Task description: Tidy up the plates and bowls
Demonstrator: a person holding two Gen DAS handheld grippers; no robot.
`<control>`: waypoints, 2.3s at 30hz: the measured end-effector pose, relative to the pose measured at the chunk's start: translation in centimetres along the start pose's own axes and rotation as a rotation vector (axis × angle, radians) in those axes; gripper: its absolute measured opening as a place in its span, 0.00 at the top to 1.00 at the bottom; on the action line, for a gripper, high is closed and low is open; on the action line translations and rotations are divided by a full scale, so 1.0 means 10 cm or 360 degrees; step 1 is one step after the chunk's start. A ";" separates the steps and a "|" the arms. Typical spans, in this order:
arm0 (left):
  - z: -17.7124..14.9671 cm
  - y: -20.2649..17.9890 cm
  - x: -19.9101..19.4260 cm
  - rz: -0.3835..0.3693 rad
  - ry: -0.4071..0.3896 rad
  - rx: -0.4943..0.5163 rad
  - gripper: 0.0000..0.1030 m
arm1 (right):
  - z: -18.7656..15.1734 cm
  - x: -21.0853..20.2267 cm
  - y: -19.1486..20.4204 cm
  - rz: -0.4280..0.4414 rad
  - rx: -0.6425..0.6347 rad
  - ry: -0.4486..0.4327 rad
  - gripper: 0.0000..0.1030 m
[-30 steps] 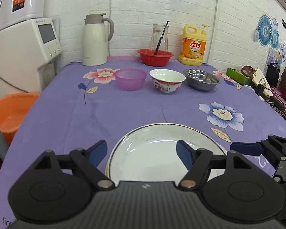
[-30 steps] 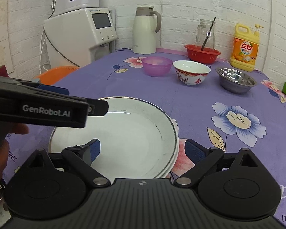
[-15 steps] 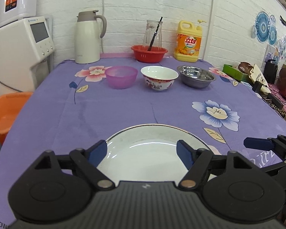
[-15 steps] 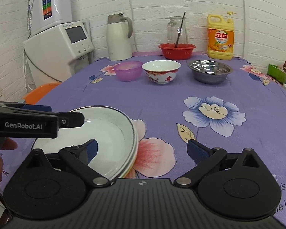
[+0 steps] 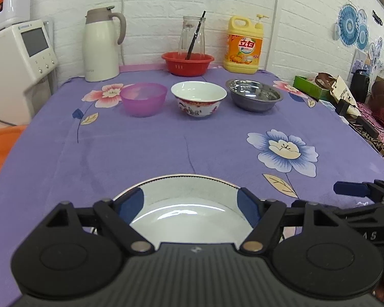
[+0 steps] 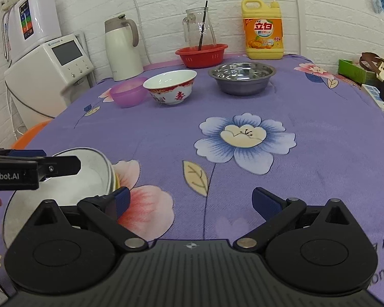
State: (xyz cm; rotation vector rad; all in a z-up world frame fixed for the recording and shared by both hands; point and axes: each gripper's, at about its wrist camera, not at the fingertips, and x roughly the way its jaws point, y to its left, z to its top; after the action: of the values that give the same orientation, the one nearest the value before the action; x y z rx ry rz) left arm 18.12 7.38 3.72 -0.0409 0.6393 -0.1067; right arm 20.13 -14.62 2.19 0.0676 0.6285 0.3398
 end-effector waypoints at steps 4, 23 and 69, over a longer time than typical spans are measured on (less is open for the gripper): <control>0.08 -0.01 0.10 -0.0048 -0.0003 -0.0022 0.28 | 0.50 0.17 -0.31 -0.0069 -0.0046 -0.0055 0.00; 0.35 0.45 0.31 0.0041 0.0018 -0.0111 0.28 | 1.78 2.23 -1.07 -0.0469 0.0053 0.0434 0.00; 1.27 -0.83 2.38 -0.0288 0.0322 -0.0298 0.71 | 1.04 1.47 -0.89 -0.0073 -0.0144 0.0089 0.00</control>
State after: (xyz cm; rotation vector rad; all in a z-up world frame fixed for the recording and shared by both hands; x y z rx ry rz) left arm 43.97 -3.45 0.42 -0.2715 0.8457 -0.2276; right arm 39.98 -17.75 0.86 -0.0430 0.6681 0.3262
